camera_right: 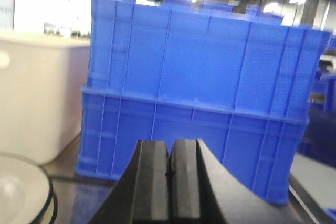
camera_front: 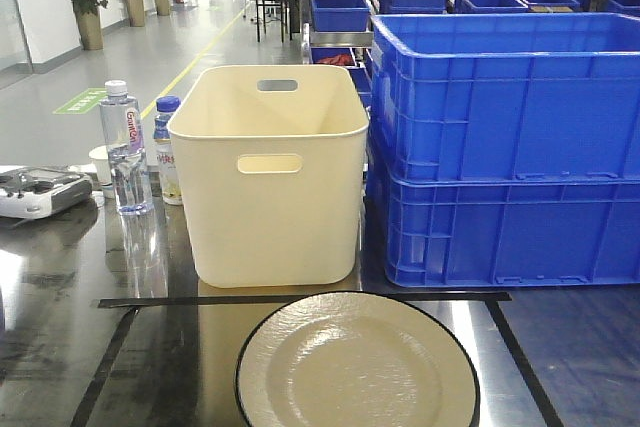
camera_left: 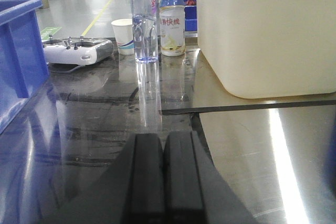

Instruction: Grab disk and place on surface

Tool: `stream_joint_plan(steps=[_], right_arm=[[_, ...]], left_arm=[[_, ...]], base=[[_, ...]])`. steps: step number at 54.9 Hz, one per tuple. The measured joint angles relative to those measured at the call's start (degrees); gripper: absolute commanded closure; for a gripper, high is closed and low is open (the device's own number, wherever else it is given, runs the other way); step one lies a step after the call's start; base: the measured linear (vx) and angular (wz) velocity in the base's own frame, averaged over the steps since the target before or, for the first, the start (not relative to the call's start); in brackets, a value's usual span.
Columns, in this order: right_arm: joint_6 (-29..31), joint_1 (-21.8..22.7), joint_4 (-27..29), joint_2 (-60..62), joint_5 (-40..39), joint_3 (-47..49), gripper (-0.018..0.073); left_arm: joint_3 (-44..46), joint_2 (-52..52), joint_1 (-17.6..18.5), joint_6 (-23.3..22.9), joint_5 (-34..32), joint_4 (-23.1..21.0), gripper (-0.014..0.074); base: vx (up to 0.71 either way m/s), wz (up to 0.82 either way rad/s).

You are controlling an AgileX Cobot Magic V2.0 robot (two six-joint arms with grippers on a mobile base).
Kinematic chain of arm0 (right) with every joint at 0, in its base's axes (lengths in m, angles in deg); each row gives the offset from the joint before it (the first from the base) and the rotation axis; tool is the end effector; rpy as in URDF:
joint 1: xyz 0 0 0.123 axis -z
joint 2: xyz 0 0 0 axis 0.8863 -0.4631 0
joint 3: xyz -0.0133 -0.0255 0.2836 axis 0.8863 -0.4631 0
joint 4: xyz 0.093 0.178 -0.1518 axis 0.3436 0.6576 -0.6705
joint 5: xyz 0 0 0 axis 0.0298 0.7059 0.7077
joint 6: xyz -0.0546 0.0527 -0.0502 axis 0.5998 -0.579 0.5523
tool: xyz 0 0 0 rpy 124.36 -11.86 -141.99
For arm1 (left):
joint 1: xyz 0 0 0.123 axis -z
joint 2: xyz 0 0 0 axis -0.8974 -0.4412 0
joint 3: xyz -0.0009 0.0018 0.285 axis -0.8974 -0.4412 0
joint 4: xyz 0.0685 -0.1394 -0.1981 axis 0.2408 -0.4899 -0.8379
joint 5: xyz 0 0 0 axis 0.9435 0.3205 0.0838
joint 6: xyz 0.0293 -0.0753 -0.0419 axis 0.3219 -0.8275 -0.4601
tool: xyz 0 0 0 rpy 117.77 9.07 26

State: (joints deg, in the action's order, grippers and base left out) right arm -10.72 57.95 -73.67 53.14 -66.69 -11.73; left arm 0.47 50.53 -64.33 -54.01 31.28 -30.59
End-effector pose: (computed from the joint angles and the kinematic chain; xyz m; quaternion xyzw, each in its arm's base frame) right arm 0.0964 0.0079 0.3033 -0.0721 0.6453 -0.0227 0.7602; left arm 0.1207 0.0001 0.2870 -0.0092 0.7509 -0.0089 0.6602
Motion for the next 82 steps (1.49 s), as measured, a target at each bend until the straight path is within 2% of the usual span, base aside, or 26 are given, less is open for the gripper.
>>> stream_joint_plan(steps=[34,43,50,59,66,74,82], right_arm=[[-0.05,0.0,0.06,0.0,-0.74,0.0,0.0568],[-0.05,0.0,0.06,0.0,-0.78,0.0,0.0568],[-0.05,0.0,0.11,0.0,-0.78,0.0,0.0568],[-0.05,0.0,0.11,0.0,-0.78,0.0,0.0568],[-0.05,0.0,0.11,0.0,-0.78,0.0,0.0568],[-0.05,0.0,0.16,0.0,-0.78,0.0,0.0568],[-0.05,0.0,0.16,0.0,-0.8,0.0,0.0568]], left_arm=[[0.0,0.1,0.0,0.0,0.37,-0.15,0.0604],[-0.7,4.17,1.48,1.21,0.43,0.42,0.0604],[-4.67,9.91,2.68,-0.15,0.39,5.68,0.0604],[-14.47,17.54,2.68,-9.72,0.68,14.43,0.0604],[-21.27,22.98,2.68,-15.07,0.74,16.75,0.0604],[-21.99,30.13,2.68,-15.5,5.21,18.97,0.0604],[-21.99,31.77,2.68,-15.3,5.34,19.8,0.0604]], base=[[0.0,0.0],[0.0,0.0],[0.0,0.0],[0.0,0.0],[0.0,0.0],[0.0,0.0],[0.0,0.0]])
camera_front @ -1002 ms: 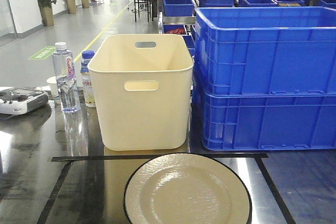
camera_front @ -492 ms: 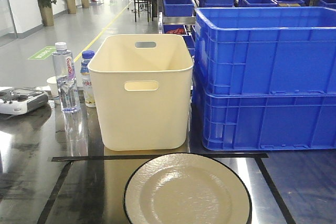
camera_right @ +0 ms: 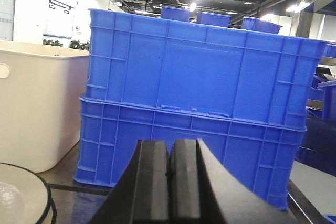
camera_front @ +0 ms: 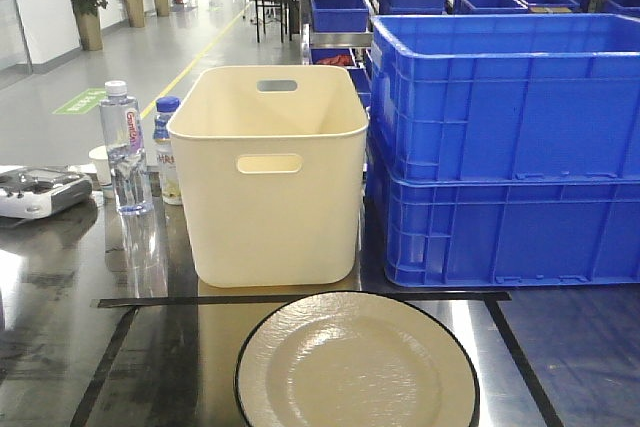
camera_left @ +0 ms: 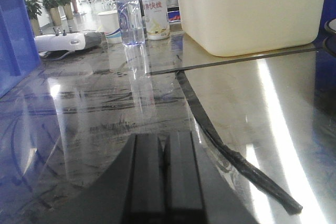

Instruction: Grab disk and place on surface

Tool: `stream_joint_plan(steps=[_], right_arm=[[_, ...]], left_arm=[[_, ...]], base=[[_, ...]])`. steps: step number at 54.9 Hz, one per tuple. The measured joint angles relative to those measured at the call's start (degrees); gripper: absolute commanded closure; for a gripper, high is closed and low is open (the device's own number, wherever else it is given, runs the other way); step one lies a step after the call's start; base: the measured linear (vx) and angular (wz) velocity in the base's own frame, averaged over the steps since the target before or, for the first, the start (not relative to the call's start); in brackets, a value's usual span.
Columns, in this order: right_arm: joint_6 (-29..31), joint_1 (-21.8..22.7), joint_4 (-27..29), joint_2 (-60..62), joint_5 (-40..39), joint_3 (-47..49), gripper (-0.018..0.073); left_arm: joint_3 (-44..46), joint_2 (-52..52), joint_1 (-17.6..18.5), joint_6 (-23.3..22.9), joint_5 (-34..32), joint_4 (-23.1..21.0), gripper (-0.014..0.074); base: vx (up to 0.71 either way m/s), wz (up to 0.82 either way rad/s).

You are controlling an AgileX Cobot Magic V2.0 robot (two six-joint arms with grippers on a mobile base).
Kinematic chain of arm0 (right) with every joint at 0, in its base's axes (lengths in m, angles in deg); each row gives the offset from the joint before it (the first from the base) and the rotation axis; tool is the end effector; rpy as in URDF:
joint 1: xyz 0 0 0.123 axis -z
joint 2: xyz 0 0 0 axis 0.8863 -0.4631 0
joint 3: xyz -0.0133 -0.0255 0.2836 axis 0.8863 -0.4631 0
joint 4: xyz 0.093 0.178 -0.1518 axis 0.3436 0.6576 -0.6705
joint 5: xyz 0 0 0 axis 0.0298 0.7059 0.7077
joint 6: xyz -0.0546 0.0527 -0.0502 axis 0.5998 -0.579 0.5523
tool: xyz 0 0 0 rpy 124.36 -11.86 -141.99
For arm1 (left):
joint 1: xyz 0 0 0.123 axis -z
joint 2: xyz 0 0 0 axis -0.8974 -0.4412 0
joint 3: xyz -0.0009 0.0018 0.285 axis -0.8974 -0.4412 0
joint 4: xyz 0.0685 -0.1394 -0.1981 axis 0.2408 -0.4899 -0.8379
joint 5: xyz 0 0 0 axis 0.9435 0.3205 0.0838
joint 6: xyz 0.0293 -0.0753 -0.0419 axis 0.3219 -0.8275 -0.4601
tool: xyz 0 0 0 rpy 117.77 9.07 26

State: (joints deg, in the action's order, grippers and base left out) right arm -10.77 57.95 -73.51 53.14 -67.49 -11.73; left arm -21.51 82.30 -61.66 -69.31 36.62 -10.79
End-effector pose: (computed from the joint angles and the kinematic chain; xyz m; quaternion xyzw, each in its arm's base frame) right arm 0.0962 0.0078 0.3046 -0.0702 0.6402 -0.0215 0.7647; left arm 0.0568 -0.0026 0.1933 0.0348 0.7246 0.0042 0.6883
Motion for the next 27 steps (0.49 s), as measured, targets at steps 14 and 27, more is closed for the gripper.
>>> stream_joint_plan(steps=[14,27], right_arm=[[-0.05,0.0,0.0,0.0,0.05,0.0,0.0568],[-0.05,0.0,0.0,0.0,0.05,0.0,0.0568]], left_arm=[[0.0,0.18,0.0,0.0,0.05,0.0,0.0604],[0.0,0.18,0.0,0.02,0.05,0.0,0.0604]], base=[[0.0,0.0],[0.0,0.0]])
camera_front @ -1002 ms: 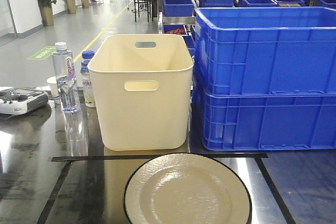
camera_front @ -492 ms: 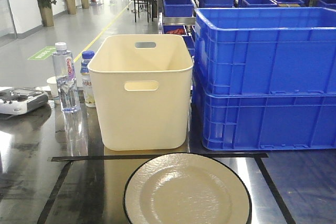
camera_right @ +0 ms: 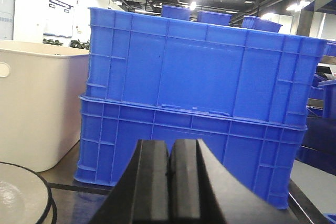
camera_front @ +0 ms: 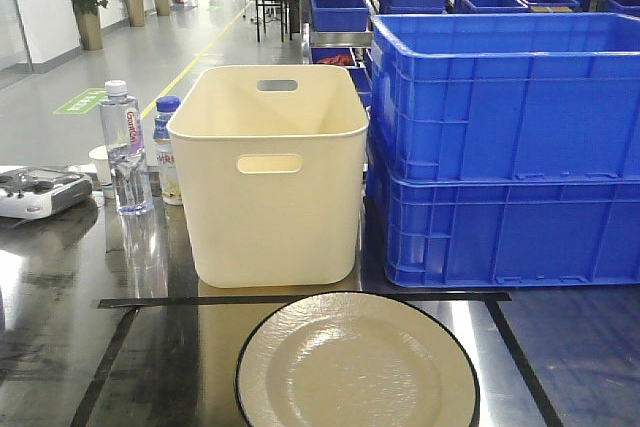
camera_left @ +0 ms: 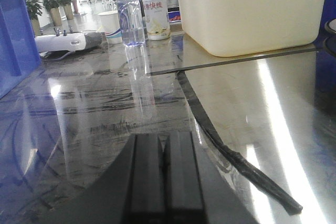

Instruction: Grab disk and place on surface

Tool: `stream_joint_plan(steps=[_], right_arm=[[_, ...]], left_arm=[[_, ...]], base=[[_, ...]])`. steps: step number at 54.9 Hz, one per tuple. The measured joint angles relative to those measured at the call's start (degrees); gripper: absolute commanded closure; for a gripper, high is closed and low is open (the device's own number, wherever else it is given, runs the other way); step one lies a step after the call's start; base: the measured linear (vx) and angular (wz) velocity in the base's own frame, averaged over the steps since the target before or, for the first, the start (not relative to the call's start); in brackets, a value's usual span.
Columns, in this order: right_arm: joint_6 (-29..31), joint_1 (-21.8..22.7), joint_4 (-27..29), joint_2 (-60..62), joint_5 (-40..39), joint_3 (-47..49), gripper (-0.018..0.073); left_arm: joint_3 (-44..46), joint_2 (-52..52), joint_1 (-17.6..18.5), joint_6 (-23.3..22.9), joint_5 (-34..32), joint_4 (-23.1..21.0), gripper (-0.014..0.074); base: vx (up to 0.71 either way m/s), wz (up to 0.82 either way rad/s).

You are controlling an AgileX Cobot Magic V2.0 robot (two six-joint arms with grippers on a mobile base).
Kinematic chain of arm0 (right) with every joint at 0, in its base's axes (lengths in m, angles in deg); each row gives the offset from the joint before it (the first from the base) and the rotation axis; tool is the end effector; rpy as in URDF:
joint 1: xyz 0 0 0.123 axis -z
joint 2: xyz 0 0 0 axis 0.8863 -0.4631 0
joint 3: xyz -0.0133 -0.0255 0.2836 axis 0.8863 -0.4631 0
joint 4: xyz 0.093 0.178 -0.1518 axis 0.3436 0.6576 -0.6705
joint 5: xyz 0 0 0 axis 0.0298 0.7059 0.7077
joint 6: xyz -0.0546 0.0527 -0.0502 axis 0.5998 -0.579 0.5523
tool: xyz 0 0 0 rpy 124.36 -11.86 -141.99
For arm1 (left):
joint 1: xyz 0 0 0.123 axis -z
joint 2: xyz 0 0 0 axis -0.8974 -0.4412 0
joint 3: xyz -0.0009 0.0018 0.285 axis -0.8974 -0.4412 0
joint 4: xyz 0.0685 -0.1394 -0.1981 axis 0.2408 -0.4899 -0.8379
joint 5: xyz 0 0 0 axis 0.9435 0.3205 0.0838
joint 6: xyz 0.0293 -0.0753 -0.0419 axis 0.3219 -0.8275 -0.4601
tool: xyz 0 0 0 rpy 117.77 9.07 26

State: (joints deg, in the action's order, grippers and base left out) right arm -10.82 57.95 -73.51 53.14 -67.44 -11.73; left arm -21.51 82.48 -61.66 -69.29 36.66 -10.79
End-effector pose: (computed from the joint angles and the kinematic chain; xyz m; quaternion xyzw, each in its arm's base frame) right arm 0.0962 0.0078 0.3045 -0.0700 0.6405 -0.0212 0.7645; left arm 0.0566 -0.0026 0.1934 0.0349 0.7238 0.0043 0.6892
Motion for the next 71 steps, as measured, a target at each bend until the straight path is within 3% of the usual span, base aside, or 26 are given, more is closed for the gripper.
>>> stream_joint_plan(steps=[29,38,44,53,71], right_arm=[[-0.05,0.0,0.0,0.1,-0.32,-0.43,0.0568],[-0.43,0.0,0.0,6.07,-0.57,-9.34,0.0568],[-2.54,0.0,0.0,14.48,6.1,-17.61,0.0568],[-4.4,0.0,-0.45,22.72,18.15,-19.37,0.0568],[-4.62,0.0,-1.78,23.79,20.14,-19.37,0.0568]], left_arm=[[0.0,0.0,0.0,0.0,0.0,0.0,0.0604],[0.0,0.0,0.0,0.0,0.0,0.0,0.0604],[0.0,0.0,0.0,0.0,0.0,0.0,0.0604],[0.0,0.0,0.0,0.0,0.0,0.0,0.0604],[0.0,0.02,0.0,0.04,0.18,0.0,0.0604]], base=[[0.0,0.0],[0.0,0.0],[0.0,0.0],[0.0,0.0],[0.0,0.0]])
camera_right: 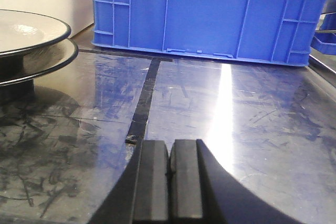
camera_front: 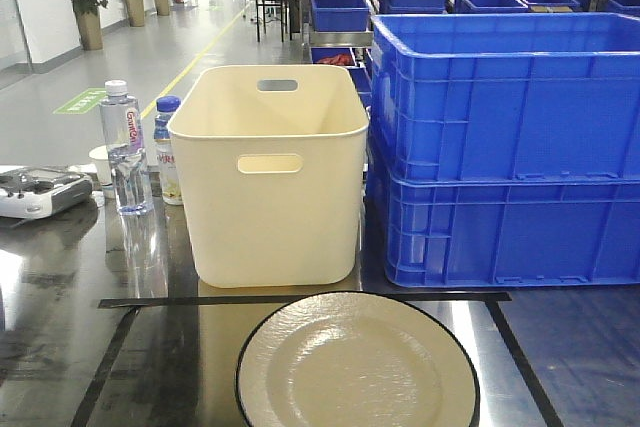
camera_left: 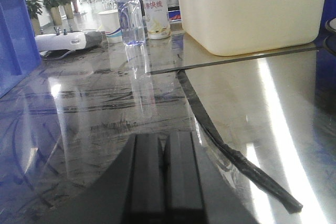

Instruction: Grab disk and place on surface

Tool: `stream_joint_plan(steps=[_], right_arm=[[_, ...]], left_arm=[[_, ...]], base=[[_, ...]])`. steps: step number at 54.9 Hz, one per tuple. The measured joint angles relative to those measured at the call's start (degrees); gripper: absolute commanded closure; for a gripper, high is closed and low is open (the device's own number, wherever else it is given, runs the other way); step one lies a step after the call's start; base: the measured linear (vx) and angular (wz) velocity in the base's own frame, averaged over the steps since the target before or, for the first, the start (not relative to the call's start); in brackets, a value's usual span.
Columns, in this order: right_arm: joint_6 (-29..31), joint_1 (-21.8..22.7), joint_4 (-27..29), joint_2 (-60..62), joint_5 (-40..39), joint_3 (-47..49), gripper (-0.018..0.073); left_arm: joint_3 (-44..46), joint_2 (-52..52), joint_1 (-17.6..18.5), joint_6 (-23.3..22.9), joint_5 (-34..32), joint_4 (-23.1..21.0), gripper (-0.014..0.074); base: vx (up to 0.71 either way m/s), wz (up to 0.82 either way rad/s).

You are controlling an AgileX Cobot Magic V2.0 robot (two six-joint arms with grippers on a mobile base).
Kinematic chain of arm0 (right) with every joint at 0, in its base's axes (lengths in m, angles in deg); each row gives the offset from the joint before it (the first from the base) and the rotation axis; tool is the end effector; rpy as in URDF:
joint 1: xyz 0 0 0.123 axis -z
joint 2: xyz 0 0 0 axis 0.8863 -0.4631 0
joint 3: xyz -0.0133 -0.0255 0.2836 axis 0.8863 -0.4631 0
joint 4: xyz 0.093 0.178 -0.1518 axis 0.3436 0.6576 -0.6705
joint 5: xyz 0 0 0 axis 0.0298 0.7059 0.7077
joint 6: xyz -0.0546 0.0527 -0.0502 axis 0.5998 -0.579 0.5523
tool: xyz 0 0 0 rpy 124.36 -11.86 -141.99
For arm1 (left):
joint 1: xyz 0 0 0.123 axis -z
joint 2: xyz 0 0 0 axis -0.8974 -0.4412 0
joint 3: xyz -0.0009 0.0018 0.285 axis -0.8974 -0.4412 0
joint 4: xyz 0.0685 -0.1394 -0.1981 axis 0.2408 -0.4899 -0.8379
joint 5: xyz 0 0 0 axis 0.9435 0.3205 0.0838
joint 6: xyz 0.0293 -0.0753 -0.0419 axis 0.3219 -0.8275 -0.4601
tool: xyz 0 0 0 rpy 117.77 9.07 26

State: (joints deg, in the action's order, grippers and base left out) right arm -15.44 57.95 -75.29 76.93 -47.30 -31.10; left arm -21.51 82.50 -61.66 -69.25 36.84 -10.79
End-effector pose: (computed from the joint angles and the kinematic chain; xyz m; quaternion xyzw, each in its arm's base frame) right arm 0.0564 0.0037 0.1879 -0.0581 0.7405 -0.0058 0.6695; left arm 0.0566 -0.0026 0.1931 0.0352 0.7247 0.0045 0.6881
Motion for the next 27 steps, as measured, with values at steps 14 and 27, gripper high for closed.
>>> stream_joint_plan(steps=[14,27], right_arm=[[0.0,0.0,-0.06,0.0,0.14,0.0,0.0568],[0.0,0.0,-0.06,0.0,0.14,0.0,0.0568]], left_arm=[[0.0,0.0,0.0,0.0,0.0,0.0,0.0604],[0.0,0.0,0.0,0.0,0.0,0.0,0.0604]], base=[[0.0,0.0],[0.0,0.0]])
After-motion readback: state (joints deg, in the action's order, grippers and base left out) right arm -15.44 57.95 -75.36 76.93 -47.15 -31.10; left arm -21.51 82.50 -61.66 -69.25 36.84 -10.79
